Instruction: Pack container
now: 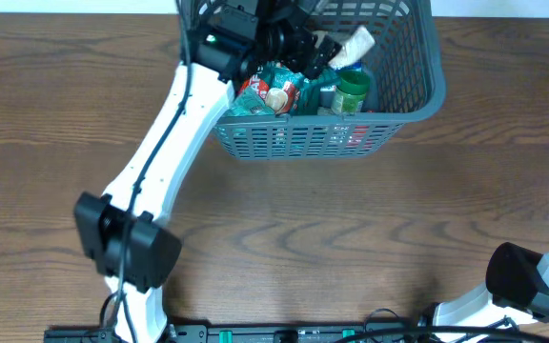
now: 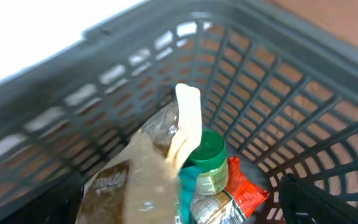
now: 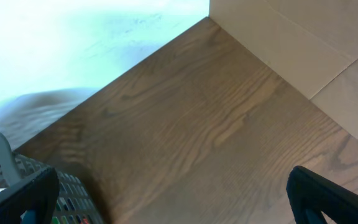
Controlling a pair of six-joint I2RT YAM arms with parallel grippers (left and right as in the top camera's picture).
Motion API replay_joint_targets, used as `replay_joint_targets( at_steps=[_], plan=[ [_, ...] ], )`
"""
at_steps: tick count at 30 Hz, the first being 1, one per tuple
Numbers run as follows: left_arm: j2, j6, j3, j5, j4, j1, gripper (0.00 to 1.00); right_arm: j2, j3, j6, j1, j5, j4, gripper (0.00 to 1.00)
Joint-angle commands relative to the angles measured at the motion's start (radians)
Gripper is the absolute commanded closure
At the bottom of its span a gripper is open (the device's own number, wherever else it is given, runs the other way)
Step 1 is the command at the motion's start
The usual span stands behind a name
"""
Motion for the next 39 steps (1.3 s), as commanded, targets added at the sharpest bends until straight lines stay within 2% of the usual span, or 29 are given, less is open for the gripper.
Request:
replay_joint_targets(
  at_steps=[1, 4, 9, 20, 26, 39],
  plan=[
    [-0.196, -0.102, 0.008, -0.165, -0.057, 0.03, 0.01, -0.01, 0.005, 0.01, -0.004, 0.0, -0.002, 0.01],
    [-0.319, -0.153, 0.008, -0.295, -0.155, 0.057, 0.01, -0.01, 0.005, 0.01, -0.004, 0.0, -0.002, 0.01],
    [-0.513, -0.154, 0.008, -0.436, -0.294, 0.113, 0.01, -0.01, 0.005, 0.01, -0.004, 0.0, -0.002, 0.01],
    [-0.82, -0.154, 0.008, -0.443, -0.37, 0.167, 0.01, -0.01, 0.005, 0.01, -0.004, 0.0, -0.002, 0.01],
    [-0.91, -0.069, 0.008, -0.522, -0.449, 0.167, 0.01, -0.01, 0.005, 0.01, -0.003, 0.0, -0.002, 0.01],
    [-1.102, -0.072, 0.008, -0.577, -0.577, 0.167, 0.01, -0.01, 0.005, 0.01, -0.004, 0.0, -0.002, 0.01]
  ],
)
